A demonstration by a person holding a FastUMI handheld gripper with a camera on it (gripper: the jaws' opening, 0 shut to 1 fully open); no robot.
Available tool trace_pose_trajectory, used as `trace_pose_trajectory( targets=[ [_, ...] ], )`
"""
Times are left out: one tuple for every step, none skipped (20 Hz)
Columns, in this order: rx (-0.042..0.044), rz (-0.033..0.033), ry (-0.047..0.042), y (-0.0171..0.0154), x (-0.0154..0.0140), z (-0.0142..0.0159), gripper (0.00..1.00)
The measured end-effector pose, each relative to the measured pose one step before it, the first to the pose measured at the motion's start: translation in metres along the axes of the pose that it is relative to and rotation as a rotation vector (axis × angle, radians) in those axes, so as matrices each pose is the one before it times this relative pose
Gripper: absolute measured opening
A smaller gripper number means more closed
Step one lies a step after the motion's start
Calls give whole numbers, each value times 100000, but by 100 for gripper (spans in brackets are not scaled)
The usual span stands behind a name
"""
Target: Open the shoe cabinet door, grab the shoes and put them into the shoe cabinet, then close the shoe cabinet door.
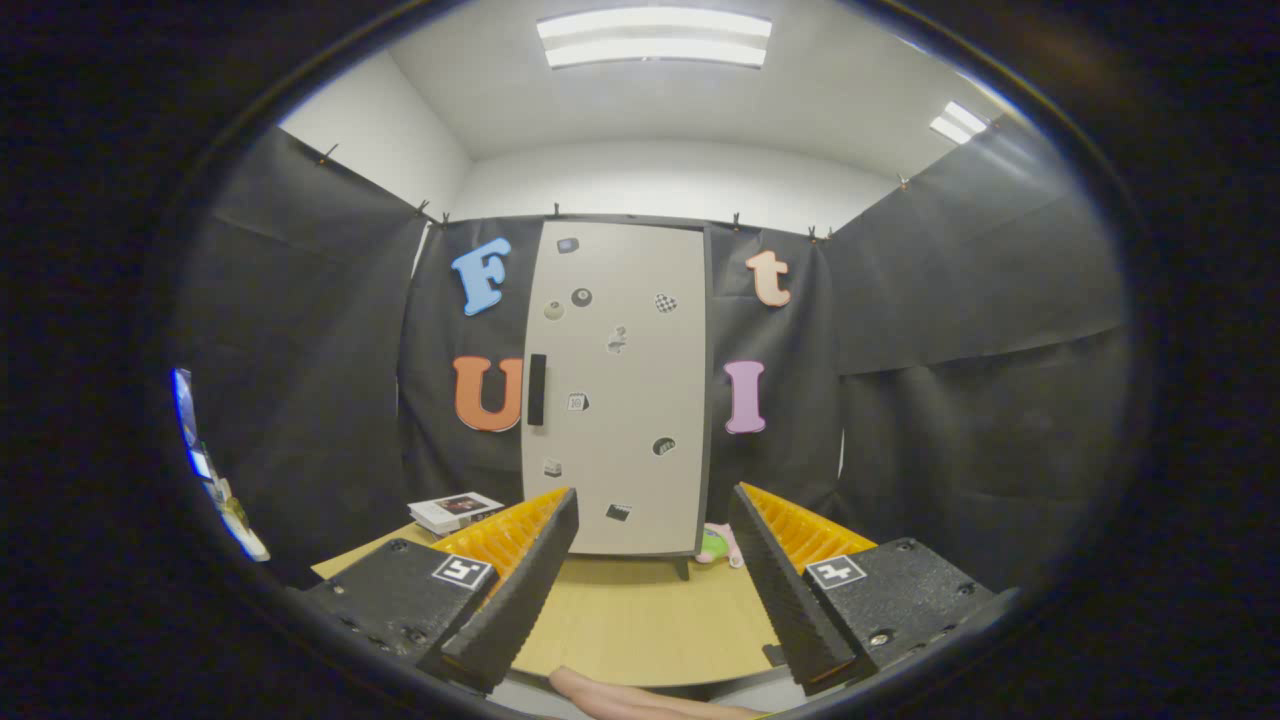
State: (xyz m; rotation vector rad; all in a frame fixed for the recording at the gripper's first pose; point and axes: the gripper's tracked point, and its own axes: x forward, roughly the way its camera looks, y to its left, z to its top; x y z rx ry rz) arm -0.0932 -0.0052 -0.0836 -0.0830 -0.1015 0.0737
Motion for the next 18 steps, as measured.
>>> trace_pose_trajectory(
  targets=[
    [-169,236,-35,49,-18,8,99],
    [-176,161,-73,91,-82,-14,99],
    [-236,161,-33,290,-39,-238,99],
    [-118,83,-122,-68,57,-33,99],
    [-26,66,19,-9,-11,-51,99],
    [-2,161,78,63,-29,-8,99],
    [198,116,39,61,-14,-30,99],
    [73,159,32,9,65,-13,99],
    [65,5,-82,-2,-91,27,99],
    [-169,-145,80,-46,101,-66,99],
    [-37,-235,130,-58,-27,-41,99],
    [81,-45,-45,-99,-22,4,99],
    [-37,-14,-125,-31,-25,55,99],
    [18,-18,-214,24,127,40,99],
    [86,-9,-223,-20,-54,35,99],
    [-23,177,-95,23,1,3,99],
    [110,140,-146,-23,-110,27,99],
    [113,41,-131,-941,126,866,99]
  ],
)
